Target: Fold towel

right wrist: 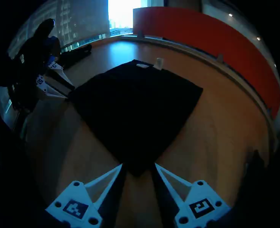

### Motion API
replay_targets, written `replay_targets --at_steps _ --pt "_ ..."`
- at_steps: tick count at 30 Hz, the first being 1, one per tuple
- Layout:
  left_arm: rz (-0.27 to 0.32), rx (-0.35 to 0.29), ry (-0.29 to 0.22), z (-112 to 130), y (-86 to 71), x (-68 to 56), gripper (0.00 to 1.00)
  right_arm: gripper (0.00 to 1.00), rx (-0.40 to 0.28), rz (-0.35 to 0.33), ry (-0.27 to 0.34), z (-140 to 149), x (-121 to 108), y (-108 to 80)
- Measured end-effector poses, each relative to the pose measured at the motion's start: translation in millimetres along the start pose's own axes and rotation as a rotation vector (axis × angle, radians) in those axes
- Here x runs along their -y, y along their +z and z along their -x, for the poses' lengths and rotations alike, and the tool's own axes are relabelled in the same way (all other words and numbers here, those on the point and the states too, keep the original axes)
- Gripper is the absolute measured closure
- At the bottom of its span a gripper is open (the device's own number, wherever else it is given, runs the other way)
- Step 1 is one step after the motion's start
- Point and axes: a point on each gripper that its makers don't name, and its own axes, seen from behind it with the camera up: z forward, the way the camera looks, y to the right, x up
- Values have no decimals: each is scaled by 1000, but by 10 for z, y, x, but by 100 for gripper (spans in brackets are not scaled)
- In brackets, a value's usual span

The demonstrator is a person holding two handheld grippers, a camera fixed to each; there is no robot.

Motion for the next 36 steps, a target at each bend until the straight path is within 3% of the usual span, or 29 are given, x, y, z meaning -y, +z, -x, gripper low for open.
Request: replay_targets --at_steps 5,11,26,36 --pt "2 5 2 -1 4 -39 55 73 -3 1 4 -1 7 6" --pt "-13 15 -7 -16 6 -29 80 79 0 0 1 4 17 8" --pt "-14 -7 -57 -107 -31 -47 85 84 -41 6 15 -142 -23 -97" --pt "-20 -50 -92 -373 -309 -23 85 84 -100 27 16 -463 -80 -384"
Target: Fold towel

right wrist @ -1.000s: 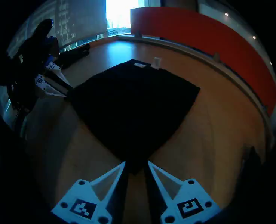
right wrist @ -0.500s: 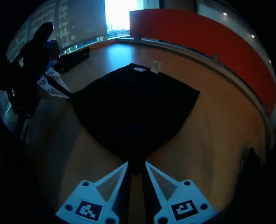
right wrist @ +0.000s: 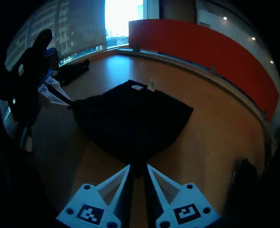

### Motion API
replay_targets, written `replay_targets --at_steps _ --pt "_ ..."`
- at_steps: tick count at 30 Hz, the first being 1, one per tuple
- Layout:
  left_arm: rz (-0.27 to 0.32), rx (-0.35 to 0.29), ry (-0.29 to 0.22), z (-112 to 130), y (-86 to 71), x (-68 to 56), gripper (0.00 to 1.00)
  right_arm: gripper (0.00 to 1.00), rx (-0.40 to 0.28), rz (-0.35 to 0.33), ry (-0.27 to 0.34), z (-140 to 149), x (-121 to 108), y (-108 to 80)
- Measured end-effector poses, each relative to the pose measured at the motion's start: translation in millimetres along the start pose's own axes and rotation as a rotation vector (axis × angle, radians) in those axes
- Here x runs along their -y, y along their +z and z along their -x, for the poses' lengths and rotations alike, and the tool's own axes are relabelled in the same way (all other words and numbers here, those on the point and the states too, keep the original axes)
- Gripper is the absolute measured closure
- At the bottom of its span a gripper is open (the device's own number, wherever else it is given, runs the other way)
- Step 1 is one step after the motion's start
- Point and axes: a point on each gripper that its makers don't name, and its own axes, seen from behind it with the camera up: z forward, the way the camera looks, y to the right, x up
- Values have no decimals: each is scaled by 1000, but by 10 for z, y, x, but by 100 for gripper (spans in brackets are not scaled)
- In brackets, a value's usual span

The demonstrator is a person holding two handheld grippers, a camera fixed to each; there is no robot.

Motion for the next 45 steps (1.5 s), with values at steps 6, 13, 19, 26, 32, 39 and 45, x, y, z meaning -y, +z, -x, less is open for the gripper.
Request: replay_targets --at_steps 6,13,19,26,32,39,45 --pt "0 -16 -30 -153 -216 -4 85 84 -13 -7 -15 -198 25 -196" --pt "1 -35 -59 -299 -467 -31 85 84 -28 -24 -25 -376 76 -416" --pt "3 -44 -62 -367 -645 -61 85 84 -29 -42 -29 -423 152 -574" --pt "6 -53 -49 -418 -784 -101 85 84 -34 -45 -22 -445 234 -718" --pt "10 -60 -49 -446 -853 -116 85 84 -36 -48 -12 -440 295 -815" --pt "16 -62 -44 -438 -894 -131 85 84 -30 -50 -15 -415 317 -850" --pt "15 -62 -49 -435 -869 -126 85 84 -22 -50 -26 -419 302 -824"
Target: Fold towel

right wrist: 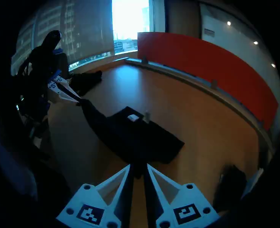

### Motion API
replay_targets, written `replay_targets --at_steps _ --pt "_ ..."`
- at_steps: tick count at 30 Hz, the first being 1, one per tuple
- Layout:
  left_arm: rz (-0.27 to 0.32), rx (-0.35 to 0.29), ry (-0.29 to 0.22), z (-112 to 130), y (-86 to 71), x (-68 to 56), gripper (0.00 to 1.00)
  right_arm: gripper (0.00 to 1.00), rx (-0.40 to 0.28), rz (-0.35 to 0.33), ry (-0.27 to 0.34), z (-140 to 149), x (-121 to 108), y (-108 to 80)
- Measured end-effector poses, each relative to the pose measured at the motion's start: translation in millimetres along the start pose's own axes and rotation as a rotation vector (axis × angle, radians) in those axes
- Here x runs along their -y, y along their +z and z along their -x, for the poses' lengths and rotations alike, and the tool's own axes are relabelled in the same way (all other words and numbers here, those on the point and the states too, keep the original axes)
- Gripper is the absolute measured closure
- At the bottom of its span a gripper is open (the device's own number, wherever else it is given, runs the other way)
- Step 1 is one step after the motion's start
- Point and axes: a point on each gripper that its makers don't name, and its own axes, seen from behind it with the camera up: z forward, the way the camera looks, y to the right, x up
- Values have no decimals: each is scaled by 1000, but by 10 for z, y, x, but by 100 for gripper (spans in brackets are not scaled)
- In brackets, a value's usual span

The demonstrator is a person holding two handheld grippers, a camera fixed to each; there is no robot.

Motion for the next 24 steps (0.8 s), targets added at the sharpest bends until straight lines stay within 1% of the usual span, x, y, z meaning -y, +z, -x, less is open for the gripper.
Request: replay_targets --at_steps 4,9,17,24 --pt "0 -2 -3 -31 54 24 85 84 12 0 -9 -5 -43 56" --pt "-7 -2 -4 -83 176 88 85 84 28 0 -10 -21 -149 174" --pt "-16 19 -13 -150 459 208 85 84 64 3 8 -39 -387 404" --pt "-34 32 11 -217 694 310 85 84 94 10 30 -47 -576 590"
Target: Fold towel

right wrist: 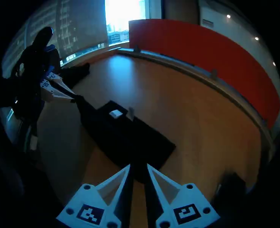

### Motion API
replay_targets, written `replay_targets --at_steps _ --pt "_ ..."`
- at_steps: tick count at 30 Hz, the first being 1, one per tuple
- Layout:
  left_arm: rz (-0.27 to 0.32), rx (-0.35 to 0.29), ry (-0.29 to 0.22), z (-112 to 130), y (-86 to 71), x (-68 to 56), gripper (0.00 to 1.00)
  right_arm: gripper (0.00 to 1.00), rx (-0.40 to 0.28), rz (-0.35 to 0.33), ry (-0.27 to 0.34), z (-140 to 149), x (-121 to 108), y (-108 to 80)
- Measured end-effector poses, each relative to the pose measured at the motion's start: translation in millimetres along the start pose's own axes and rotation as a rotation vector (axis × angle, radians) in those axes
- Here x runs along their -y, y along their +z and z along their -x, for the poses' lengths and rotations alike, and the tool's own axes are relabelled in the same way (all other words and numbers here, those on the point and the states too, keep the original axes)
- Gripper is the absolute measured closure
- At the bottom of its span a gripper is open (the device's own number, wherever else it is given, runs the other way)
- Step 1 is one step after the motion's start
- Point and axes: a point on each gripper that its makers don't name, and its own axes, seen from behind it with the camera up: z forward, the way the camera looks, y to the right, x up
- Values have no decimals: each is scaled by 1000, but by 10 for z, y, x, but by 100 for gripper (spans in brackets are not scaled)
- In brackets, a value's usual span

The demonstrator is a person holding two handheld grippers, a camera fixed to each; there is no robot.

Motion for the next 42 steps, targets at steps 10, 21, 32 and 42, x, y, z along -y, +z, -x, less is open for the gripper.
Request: replay_targets --at_steps 10,21,32,42 --pt "-4 26 12 10 267 63 85 84 42 -7 16 53 -133 189" --pt "-14 57 16 59 626 140 86 83 93 -8 43 182 -293 480" --pt "-37 83 16 137 899 207 81 77 118 15 51 304 -417 716" --pt "-68 84 25 125 951 305 60 49 111 61 28 305 -579 788"
